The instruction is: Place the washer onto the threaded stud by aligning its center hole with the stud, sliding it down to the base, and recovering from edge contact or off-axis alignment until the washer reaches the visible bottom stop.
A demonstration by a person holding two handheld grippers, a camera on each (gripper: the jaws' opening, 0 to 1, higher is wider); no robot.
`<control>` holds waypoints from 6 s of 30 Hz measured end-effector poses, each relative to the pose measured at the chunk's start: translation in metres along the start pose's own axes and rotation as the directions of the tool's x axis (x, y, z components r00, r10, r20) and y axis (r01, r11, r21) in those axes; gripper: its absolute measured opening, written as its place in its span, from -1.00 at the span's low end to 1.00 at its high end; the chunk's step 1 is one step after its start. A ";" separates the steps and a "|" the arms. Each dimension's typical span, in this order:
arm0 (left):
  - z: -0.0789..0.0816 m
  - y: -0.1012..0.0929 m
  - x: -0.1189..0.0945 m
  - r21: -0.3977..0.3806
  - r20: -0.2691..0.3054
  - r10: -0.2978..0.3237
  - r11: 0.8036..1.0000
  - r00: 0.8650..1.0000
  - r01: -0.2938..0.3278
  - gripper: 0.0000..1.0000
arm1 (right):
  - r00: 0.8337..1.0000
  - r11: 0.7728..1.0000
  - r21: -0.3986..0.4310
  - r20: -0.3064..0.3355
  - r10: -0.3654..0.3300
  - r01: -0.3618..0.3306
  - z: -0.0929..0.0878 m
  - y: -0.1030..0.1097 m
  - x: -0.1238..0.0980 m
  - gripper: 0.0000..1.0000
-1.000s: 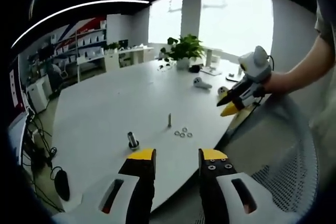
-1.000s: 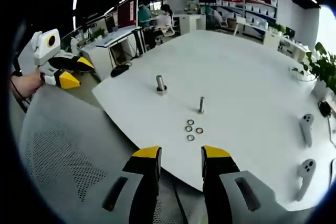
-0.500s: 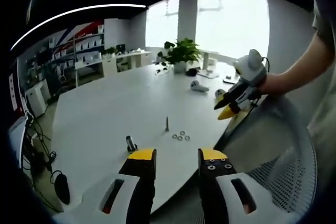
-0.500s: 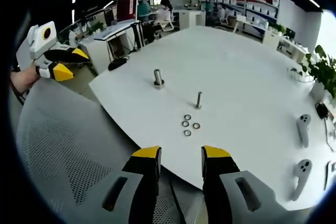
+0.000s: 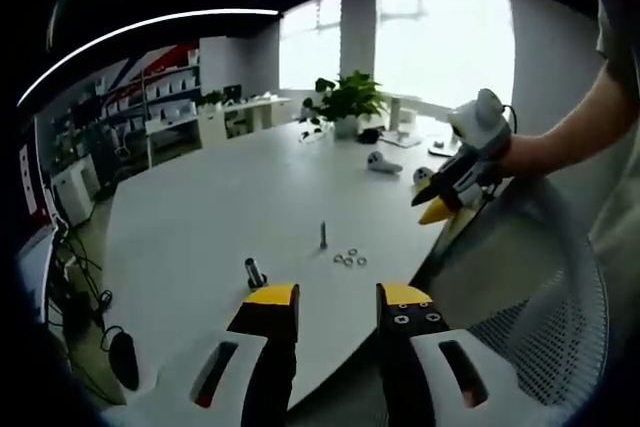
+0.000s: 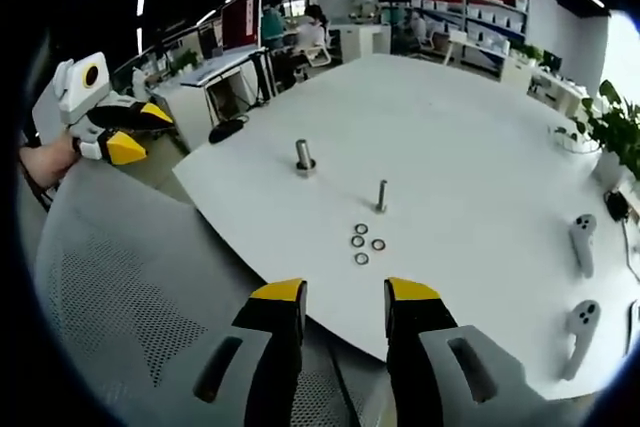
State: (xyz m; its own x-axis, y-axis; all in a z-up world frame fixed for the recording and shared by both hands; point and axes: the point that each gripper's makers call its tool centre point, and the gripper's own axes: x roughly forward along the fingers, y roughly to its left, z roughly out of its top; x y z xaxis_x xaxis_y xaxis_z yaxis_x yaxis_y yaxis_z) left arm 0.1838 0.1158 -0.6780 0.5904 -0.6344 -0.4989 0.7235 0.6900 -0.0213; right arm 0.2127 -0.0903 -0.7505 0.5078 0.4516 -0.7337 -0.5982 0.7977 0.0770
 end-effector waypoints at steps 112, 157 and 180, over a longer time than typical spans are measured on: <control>-0.010 0.005 0.002 0.143 -0.061 0.058 0.989 0.996 -0.049 -0.53 | 0.762 0.899 -0.378 -0.643 -0.083 -0.221 -0.036 -0.019 0.145 -0.62; -0.006 0.005 0.002 0.165 -0.046 0.059 0.985 0.997 -0.051 -0.58 | 0.909 0.950 -0.298 -0.414 -0.039 -0.095 -0.023 -0.016 0.128 -0.73; -0.010 0.001 0.002 0.169 -0.061 0.044 0.985 0.997 -0.033 -0.56 | 0.972 0.963 -0.269 -0.219 -0.087 0.026 0.061 -0.045 0.115 -0.73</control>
State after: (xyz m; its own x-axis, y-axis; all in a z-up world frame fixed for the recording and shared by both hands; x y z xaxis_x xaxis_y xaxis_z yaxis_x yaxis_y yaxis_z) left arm 0.1826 0.1187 -0.6875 0.5984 -0.5814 -0.5512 0.7539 0.6414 0.1420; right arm 0.3362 -0.0501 -0.7971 0.4096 0.2819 -0.8676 -0.7297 0.6721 -0.1261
